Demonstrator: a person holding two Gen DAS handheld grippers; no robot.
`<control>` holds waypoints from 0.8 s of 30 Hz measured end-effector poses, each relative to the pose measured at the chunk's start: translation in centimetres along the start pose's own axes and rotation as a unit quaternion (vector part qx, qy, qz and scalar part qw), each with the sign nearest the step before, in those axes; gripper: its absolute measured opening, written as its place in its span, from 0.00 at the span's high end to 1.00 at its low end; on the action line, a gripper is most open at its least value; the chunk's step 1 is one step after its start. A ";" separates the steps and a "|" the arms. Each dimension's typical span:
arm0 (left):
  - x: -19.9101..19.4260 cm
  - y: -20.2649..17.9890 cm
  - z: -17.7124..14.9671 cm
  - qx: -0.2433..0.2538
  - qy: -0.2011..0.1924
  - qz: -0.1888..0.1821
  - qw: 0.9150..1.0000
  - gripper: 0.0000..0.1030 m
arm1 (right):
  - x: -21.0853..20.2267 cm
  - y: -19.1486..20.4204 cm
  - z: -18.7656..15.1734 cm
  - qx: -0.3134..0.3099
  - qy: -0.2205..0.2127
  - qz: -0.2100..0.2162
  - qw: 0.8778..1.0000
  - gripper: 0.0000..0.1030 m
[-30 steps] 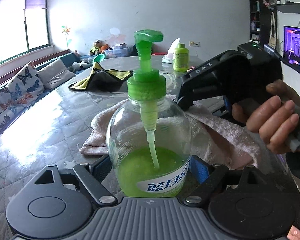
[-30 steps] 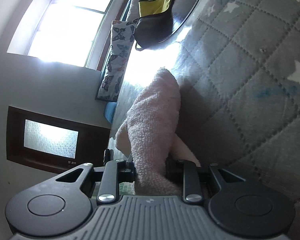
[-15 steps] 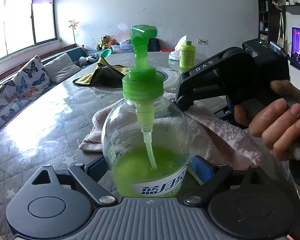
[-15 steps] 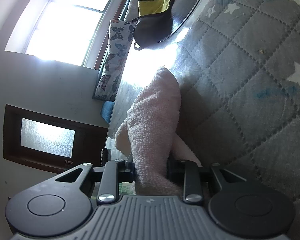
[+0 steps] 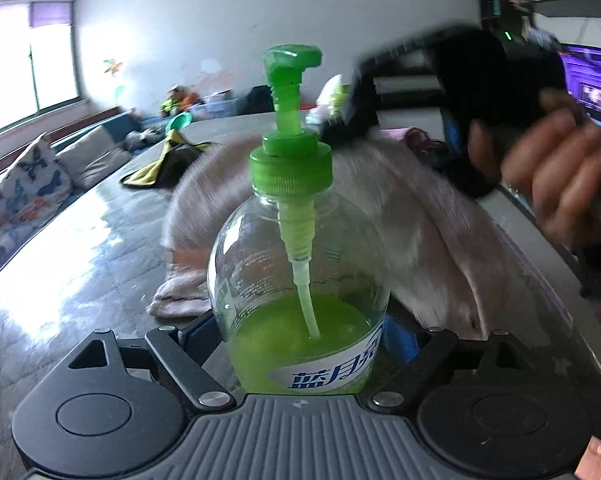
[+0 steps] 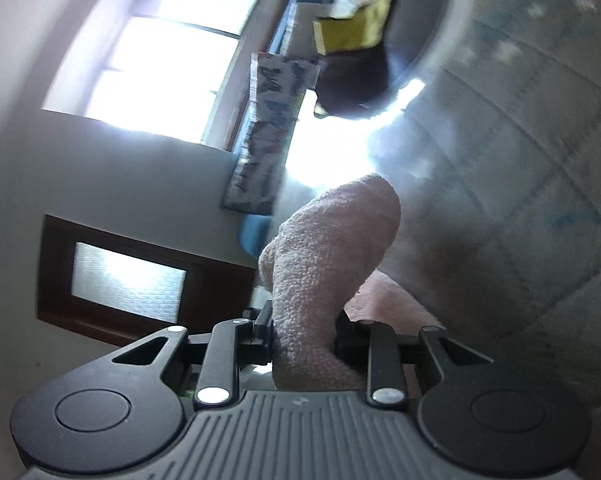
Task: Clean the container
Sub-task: 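Sweep the pink towel over the bottle's shoulder again with the right tool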
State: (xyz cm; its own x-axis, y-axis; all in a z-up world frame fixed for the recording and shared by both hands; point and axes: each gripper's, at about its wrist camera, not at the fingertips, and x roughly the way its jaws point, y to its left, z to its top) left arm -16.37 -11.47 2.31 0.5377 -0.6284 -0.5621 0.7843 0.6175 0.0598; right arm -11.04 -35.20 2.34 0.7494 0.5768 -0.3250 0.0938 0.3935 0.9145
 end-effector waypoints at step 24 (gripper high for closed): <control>0.3 -0.9 0.0 -0.023 0.019 0.007 1.000 0.13 | 1.2 -3.0 -1.0 0.020 0.019 -0.046 0.999 0.74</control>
State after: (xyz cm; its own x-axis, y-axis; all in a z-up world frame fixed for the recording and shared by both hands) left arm -16.90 -12.24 2.06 0.5359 -0.6020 -0.5919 0.7615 0.6474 0.0312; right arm -11.01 -34.98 -1.02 0.7116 0.5664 -0.4158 0.1870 0.4177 0.8891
